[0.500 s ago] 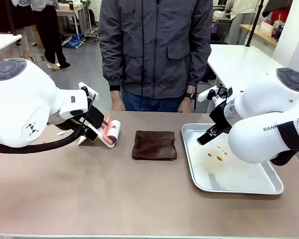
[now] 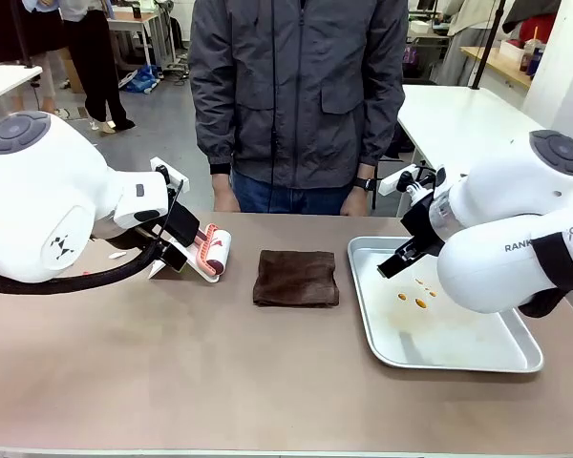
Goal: Clean the surface of the table.
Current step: Hold the Lint Roller with your left hand and the towel with your right hand.
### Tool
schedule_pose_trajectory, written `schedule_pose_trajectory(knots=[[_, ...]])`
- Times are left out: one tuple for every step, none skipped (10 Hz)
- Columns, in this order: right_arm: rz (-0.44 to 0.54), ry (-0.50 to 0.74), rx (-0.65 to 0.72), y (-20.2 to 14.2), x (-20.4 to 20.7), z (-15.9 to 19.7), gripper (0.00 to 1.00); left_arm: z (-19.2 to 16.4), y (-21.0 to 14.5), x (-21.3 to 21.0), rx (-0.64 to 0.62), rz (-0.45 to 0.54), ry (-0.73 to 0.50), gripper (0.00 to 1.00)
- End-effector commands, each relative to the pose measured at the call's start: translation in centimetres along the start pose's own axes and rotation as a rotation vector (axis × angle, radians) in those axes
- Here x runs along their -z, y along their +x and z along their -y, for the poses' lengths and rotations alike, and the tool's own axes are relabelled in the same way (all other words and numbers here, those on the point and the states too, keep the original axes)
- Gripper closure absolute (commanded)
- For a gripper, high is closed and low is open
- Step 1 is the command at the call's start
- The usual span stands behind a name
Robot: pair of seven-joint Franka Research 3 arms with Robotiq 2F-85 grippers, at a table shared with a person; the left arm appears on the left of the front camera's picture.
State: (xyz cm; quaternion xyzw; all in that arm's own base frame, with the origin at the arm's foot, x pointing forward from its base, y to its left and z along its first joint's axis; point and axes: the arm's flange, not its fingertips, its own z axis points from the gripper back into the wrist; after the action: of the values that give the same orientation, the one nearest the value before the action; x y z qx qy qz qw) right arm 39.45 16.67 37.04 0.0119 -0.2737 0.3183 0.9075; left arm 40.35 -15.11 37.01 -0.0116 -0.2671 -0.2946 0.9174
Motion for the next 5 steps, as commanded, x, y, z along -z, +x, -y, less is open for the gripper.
schedule_pose_trajectory(knots=[[0.000, 0.000, 0.001, 0.01, -0.01, 0.01, 0.00, 0.01, 0.00, -0.01, 0.001, 0.000, 0.000, 0.00], [0.000, 0.000, 0.001, 0.01, -0.01, 0.01, 0.00, 0.01, 0.00, -0.01, 0.001, 0.000, 0.000, 0.00], [0.000, 0.000, 0.001, 0.01, -0.01, 0.01, 0.00, 0.01, 0.00, -0.01, 0.001, 0.000, 0.000, 0.00], [0.000, 0.000, 0.001, 0.01, -0.01, 0.01, 0.00, 0.01, 0.00, -0.01, 0.001, 0.000, 0.000, 0.00], [0.000, 0.000, 0.001, 0.01, -0.01, 0.01, 0.00, 0.01, 0.00, -0.01, 0.001, 0.000, 0.000, 0.00]])
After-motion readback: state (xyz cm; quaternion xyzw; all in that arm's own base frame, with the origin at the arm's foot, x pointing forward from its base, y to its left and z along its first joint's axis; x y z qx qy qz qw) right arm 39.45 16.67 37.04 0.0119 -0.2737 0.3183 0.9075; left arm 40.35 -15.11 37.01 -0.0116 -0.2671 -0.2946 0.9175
